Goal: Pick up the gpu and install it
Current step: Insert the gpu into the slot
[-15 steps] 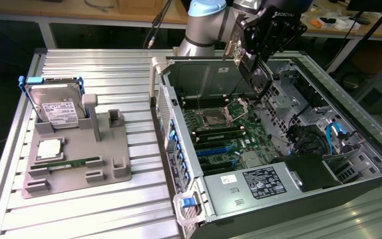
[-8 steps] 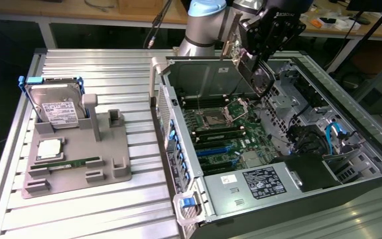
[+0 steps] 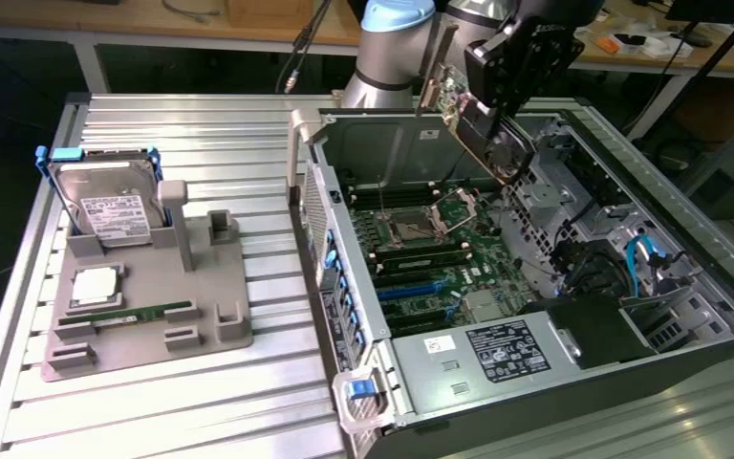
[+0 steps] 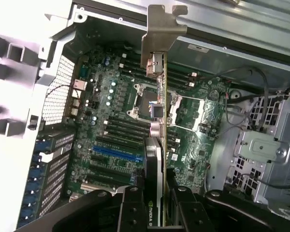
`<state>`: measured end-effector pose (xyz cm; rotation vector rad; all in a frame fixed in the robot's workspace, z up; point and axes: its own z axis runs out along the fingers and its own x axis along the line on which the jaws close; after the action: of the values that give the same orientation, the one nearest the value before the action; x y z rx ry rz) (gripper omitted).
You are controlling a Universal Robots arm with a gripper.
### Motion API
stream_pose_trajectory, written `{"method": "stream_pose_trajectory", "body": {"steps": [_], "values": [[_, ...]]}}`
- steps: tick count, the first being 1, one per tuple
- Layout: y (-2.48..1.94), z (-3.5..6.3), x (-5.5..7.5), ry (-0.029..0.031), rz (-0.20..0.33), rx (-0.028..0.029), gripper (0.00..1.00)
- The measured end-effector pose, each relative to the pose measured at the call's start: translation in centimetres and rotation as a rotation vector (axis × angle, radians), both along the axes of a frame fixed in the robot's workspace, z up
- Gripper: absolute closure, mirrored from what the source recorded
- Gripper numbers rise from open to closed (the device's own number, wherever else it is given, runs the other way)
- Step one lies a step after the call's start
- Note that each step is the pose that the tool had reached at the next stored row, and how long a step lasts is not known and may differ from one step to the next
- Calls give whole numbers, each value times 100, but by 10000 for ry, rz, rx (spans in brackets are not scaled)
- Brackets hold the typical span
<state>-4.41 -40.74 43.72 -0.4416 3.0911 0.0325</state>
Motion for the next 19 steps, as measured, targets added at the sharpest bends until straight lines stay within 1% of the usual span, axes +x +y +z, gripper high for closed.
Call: {"method": "stream_pose_trajectory", "body": {"steps": [17, 19], "values": [[0, 0, 31, 0, 2308, 3, 73], [0, -1, 37, 0, 2664, 4, 73]]}}
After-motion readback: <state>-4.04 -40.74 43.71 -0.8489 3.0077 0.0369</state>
